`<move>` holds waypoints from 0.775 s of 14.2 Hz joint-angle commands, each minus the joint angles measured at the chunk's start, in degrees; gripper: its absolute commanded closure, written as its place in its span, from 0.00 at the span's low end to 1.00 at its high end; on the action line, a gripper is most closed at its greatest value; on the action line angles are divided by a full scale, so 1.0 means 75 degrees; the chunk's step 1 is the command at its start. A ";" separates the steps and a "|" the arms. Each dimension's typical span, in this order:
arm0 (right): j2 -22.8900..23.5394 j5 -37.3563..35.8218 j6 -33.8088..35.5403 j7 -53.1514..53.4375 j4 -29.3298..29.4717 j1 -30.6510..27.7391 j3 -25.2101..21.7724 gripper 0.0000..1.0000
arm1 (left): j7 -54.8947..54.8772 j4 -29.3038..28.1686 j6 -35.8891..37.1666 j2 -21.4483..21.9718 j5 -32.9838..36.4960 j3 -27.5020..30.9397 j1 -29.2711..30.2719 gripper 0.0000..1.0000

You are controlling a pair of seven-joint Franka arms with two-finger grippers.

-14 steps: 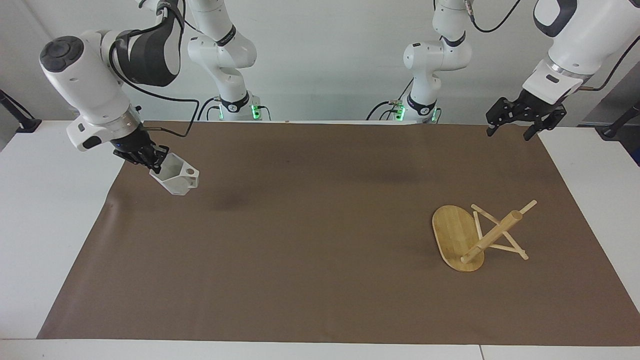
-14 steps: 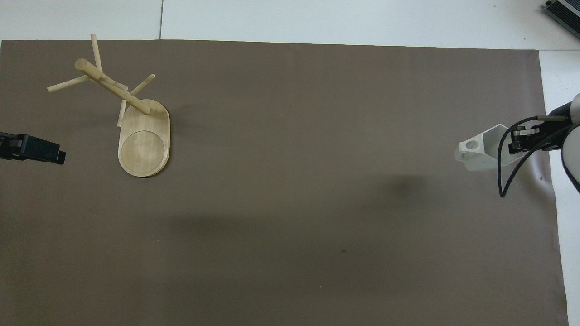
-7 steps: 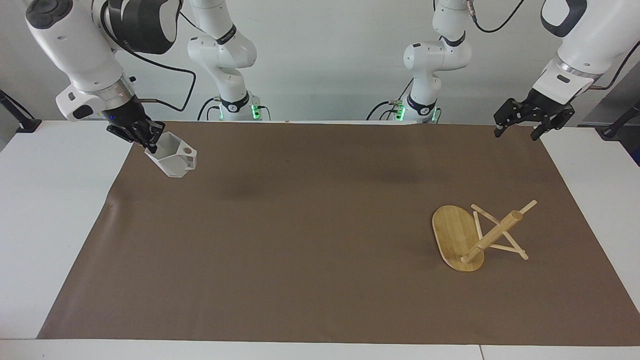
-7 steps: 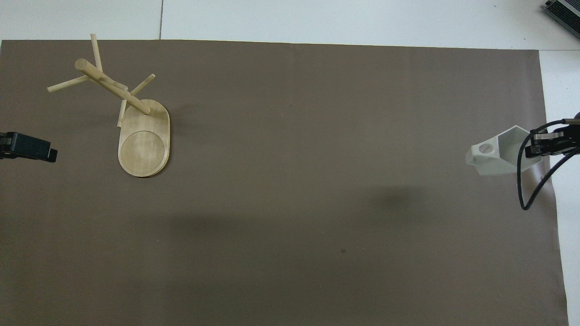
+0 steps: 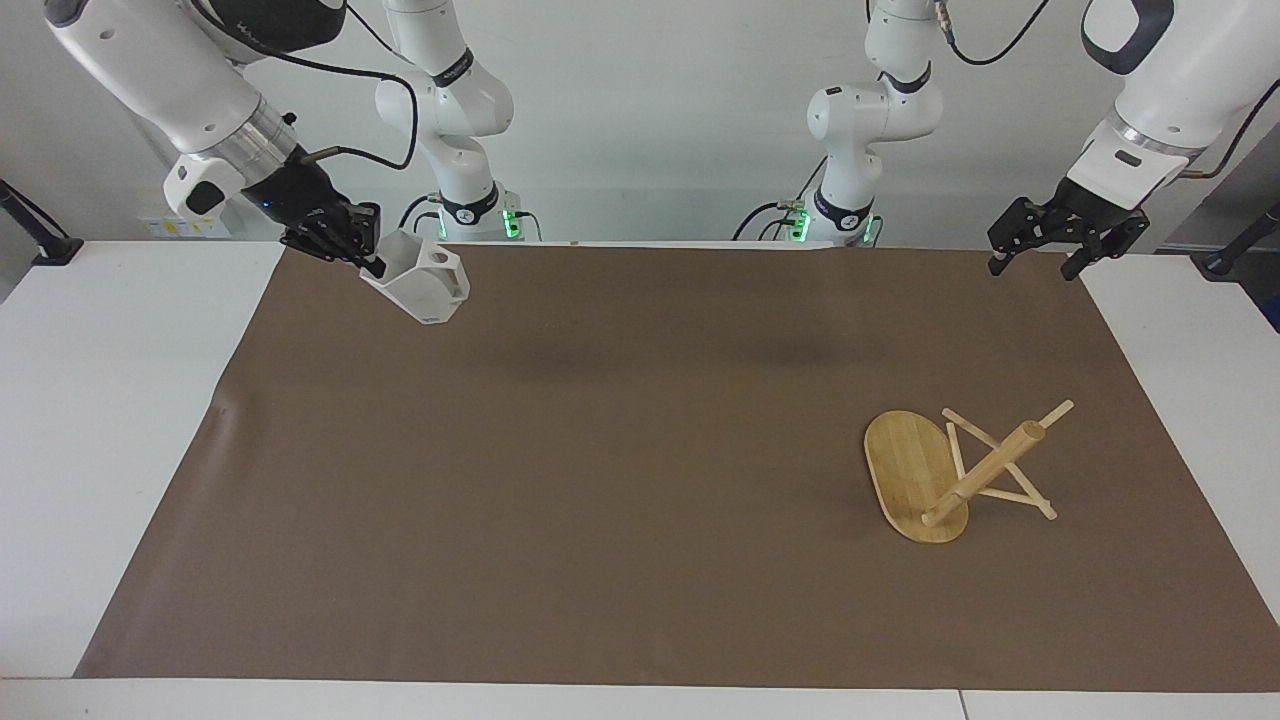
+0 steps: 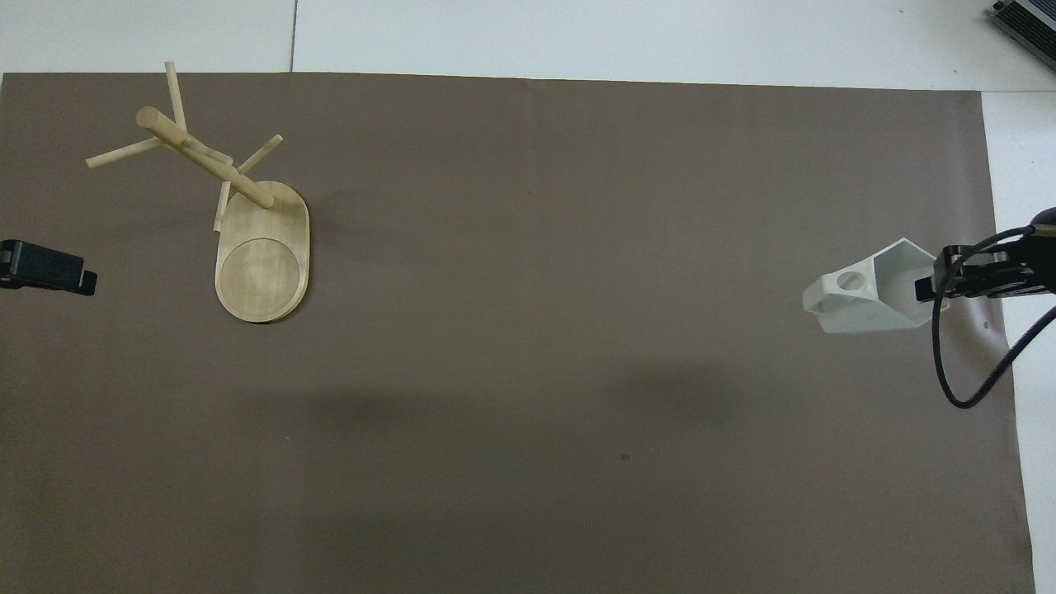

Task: Hang cup on rack
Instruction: 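Lift the white cup with the right gripper and raise it up, then carry the cup toward center with the right gripper while the left gripper approaches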

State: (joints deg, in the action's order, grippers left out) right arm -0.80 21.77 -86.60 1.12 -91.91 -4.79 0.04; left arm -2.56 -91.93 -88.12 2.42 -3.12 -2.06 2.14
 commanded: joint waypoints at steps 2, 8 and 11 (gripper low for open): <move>-0.0093 0.1255 0.0075 0.0320 0.0009 -0.0006 0.0228 1.00 | 0.1031 -0.0281 0.0743 0.0262 0.0135 -0.0065 -0.0248 0.00; -0.0105 0.2369 -0.0170 0.1477 0.0009 -0.0006 0.0743 1.00 | 0.3991 -0.0914 0.1156 0.0661 -0.0435 -0.0077 -0.1374 0.00; -0.0105 0.2651 -0.0662 0.2380 -0.0003 -0.0006 0.1294 1.00 | 0.5795 -0.1324 0.1086 0.0871 -0.2006 -0.0065 -0.1281 0.00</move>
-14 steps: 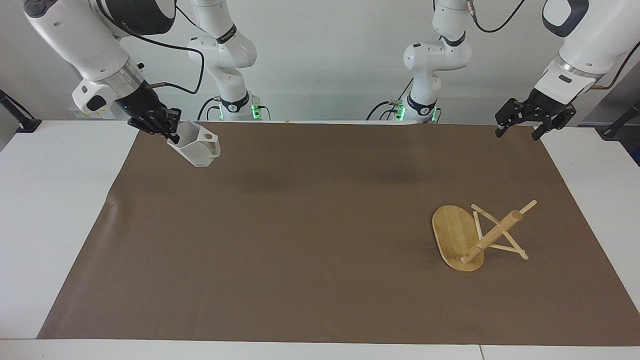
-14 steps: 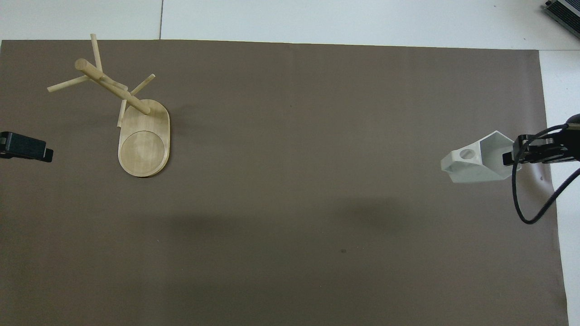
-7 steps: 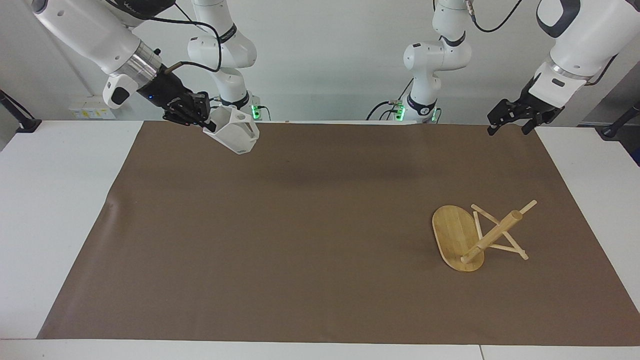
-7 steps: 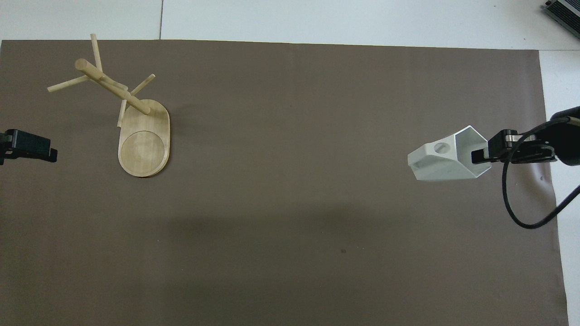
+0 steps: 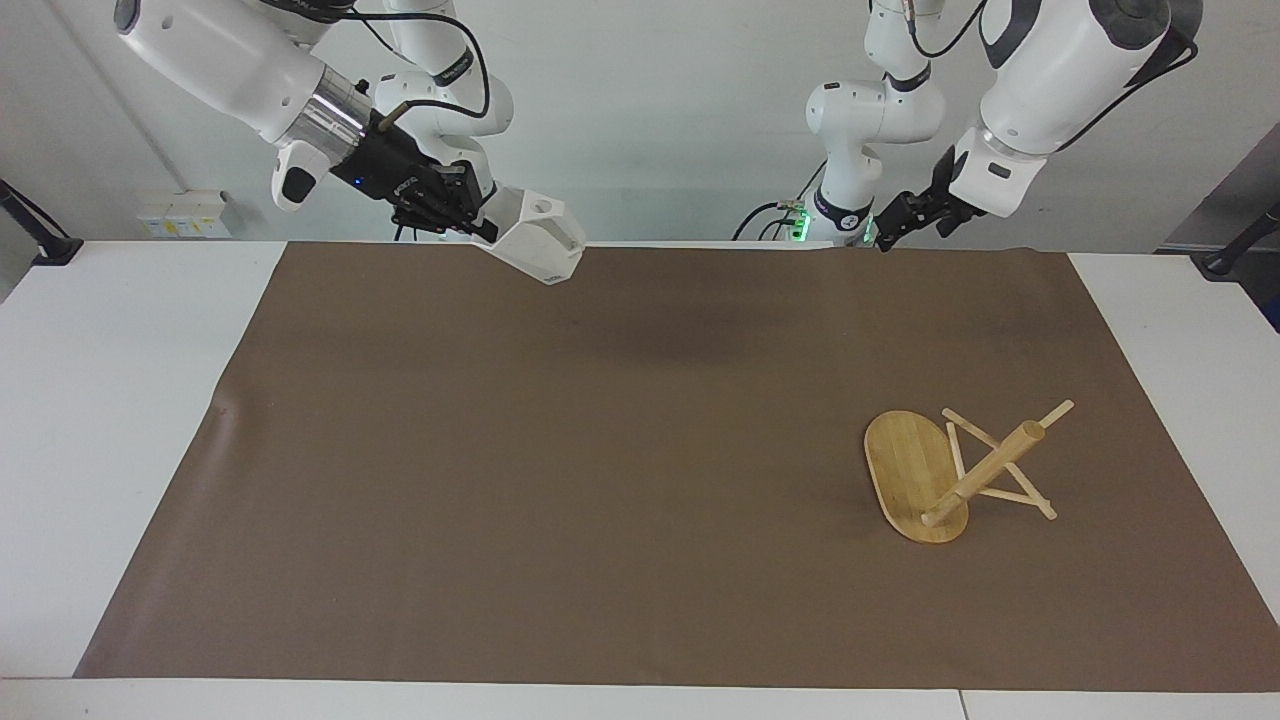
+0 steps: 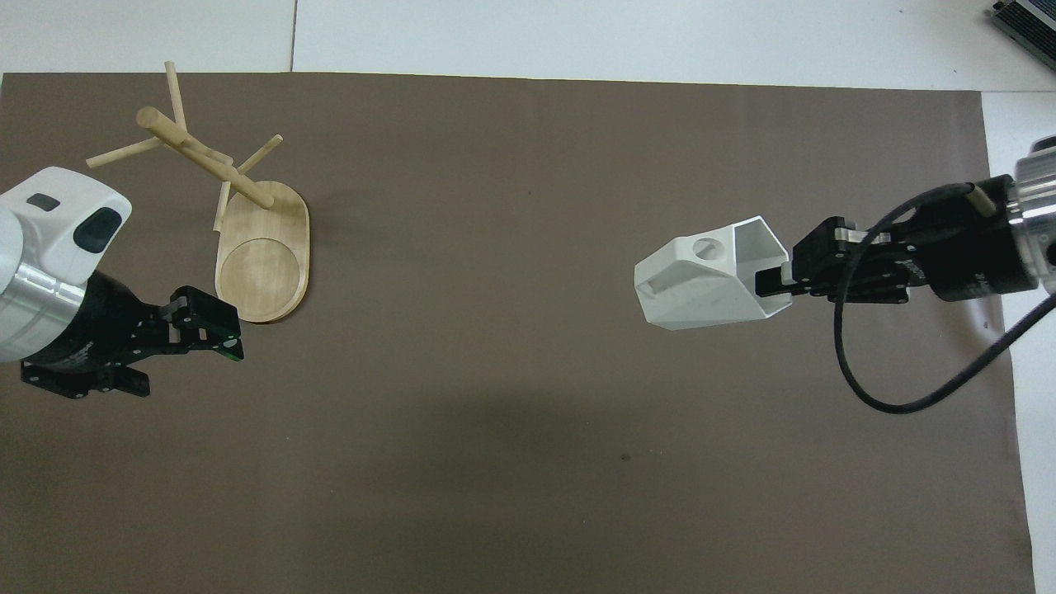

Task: Hang cup on rack
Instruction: 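Carry the cup toward center with the right gripper while the left gripper approaches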

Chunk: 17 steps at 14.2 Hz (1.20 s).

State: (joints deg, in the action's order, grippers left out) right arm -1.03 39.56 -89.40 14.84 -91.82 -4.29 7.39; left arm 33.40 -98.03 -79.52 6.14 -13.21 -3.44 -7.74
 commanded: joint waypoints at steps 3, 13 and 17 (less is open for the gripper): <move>-0.0085 0.0432 -0.0910 0.1066 -0.0108 -0.0073 0.0888 1.00 | 0.2281 -0.0769 -0.0236 0.0493 -0.1679 0.0119 0.0047 0.00; -0.0601 0.1299 -0.3580 0.2062 -0.1373 0.1038 0.1358 1.00 | 0.6304 -0.2419 -0.2964 0.1183 -0.5535 0.0084 0.0024 0.00; -0.0577 0.1311 -0.3983 0.2181 -0.1503 0.1357 0.1370 1.00 | 0.6702 -0.2843 -0.3494 0.1126 -0.6626 0.0037 -0.0081 0.00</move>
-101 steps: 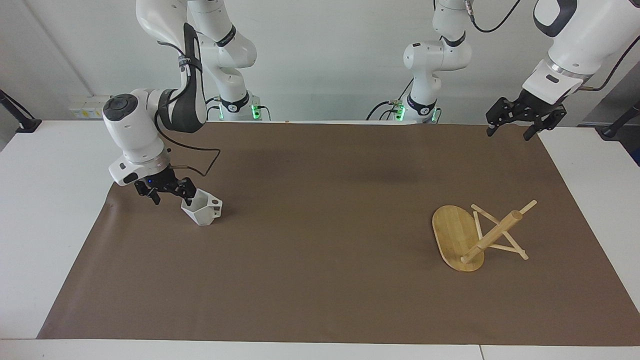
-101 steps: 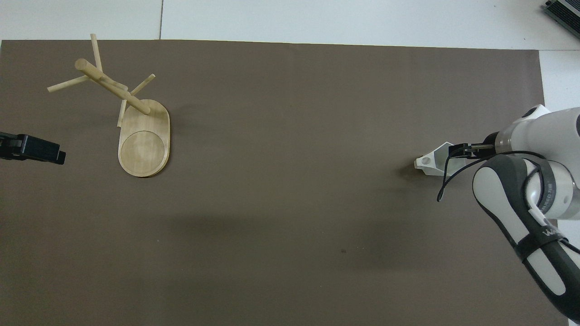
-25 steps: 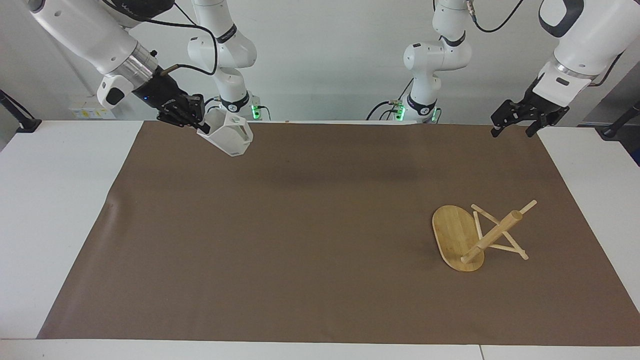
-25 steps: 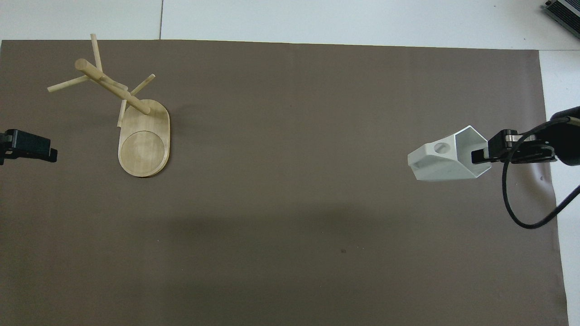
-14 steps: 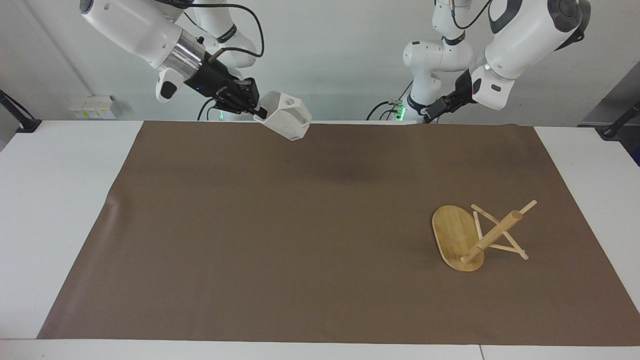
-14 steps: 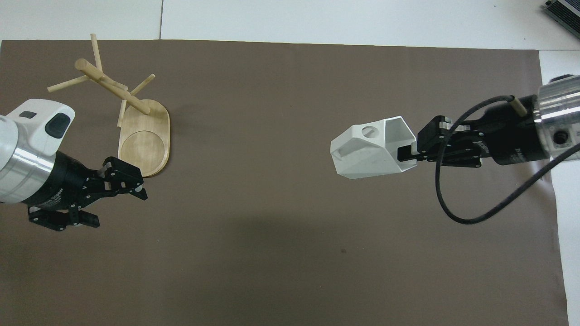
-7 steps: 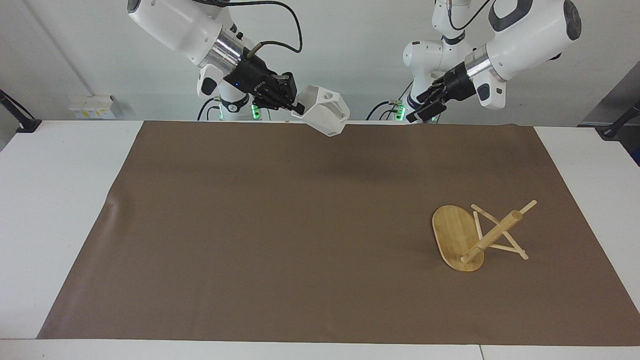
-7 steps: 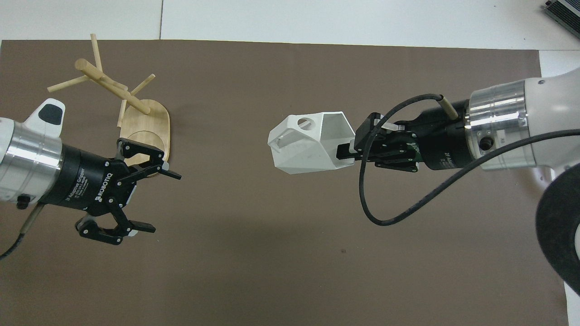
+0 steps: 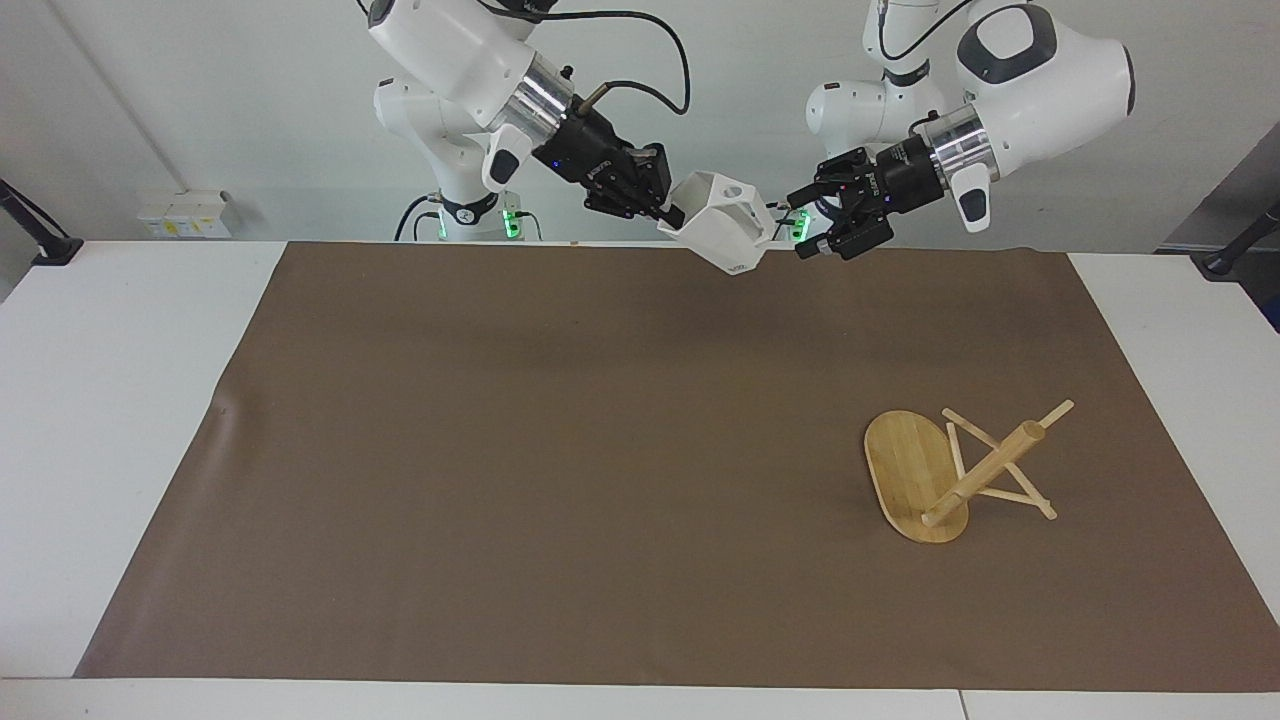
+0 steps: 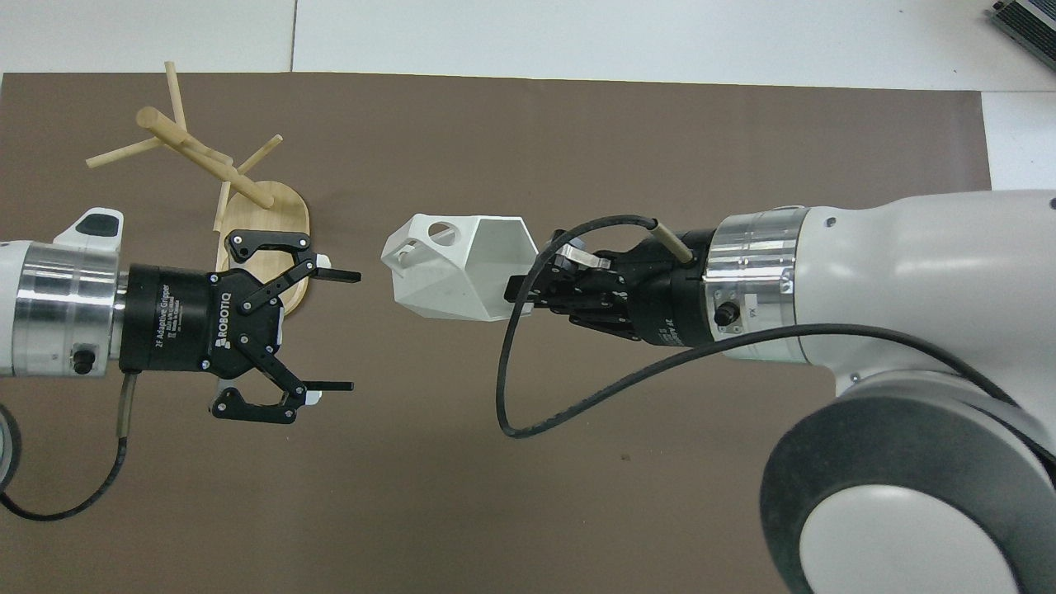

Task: Hang cup on rack
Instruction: 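Carry the cup toward center with the right gripper while the left gripper approaches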

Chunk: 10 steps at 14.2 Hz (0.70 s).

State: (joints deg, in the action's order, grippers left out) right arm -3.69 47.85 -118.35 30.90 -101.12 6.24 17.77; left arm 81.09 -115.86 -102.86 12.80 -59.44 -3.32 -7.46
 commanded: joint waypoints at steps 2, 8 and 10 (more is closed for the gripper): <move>-0.0222 0.0206 -0.0122 0.0052 -0.0310 0.0117 -0.0014 1.00 | 0.0484 -0.0466 -0.0441 0.0180 -0.0653 0.0021 -0.0072 0.00; -0.0211 0.0217 -0.0122 0.0087 -0.0334 0.0152 -0.0014 1.00 | 0.0919 -0.0466 -0.1390 0.0075 -0.1146 -0.0037 -0.0340 0.00; -0.0222 0.0217 -0.0133 0.0098 -0.0369 0.0270 -0.0014 1.00 | 0.0919 -0.0431 -0.1473 0.0063 -0.1146 -0.0049 -0.0412 0.00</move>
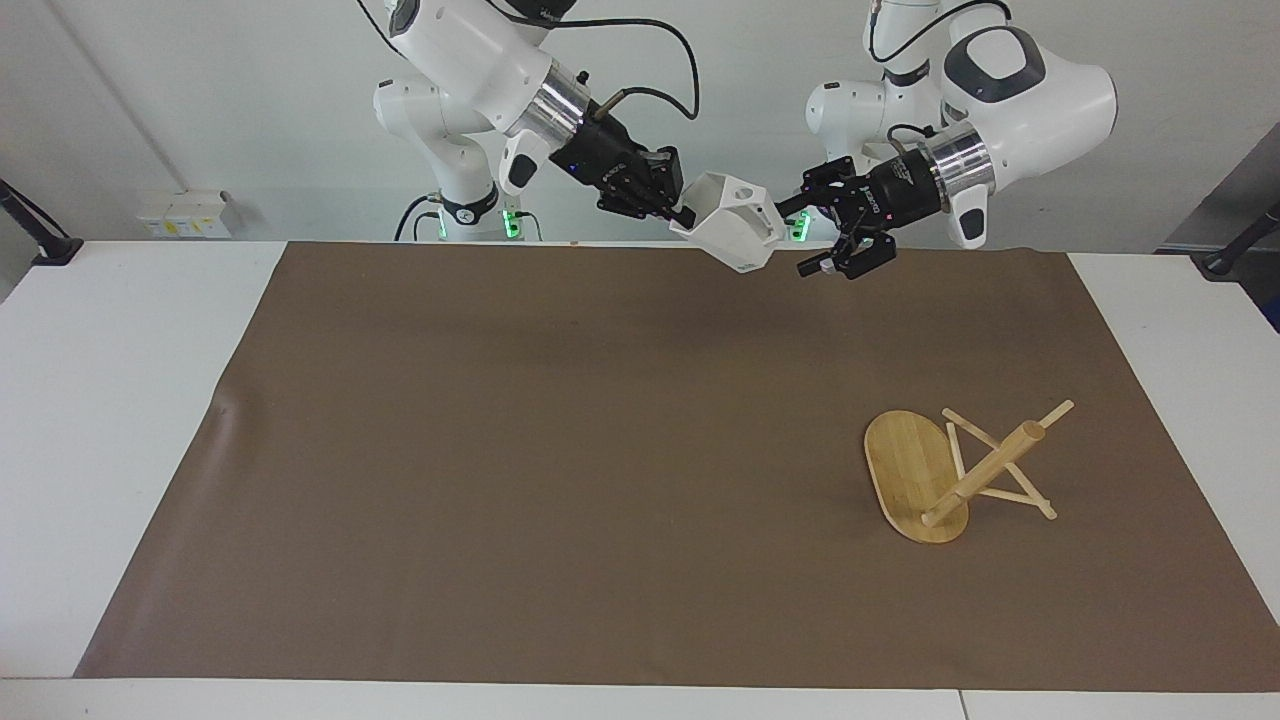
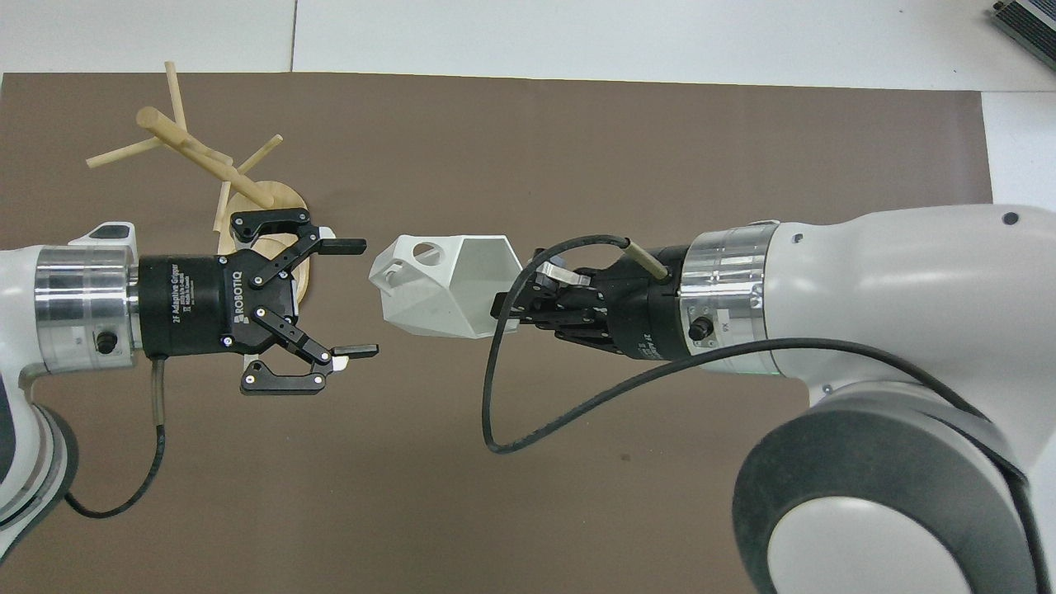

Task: Hang cup on rack
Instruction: 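Close the left gripper on the cup while the right gripper holds it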

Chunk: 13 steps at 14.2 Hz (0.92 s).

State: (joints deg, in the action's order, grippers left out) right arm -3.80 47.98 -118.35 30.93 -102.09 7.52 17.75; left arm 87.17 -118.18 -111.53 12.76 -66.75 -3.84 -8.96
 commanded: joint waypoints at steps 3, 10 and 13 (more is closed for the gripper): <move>-0.0219 0.0200 -0.0134 0.0095 -0.0252 0.0110 -0.0011 1.00 | 0.0120 -0.0087 -0.0480 0.0010 -0.0159 0.0009 -0.0480 0.00; -0.0219 0.0212 -0.0087 0.0095 -0.0252 0.0110 -0.0011 1.00 | 0.0097 -0.0122 -0.0458 0.0022 -0.0065 0.0009 -0.0575 0.71; -0.0219 0.0212 -0.0087 0.0095 -0.0252 0.0110 -0.0011 1.00 | -0.0196 -0.0145 -0.0423 0.0034 0.0134 -0.0050 -0.0727 1.00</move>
State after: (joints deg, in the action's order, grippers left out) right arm -3.99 47.97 -118.04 30.95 -102.64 8.21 17.44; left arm 86.53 -118.28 -113.70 12.52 -66.26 -4.36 -12.23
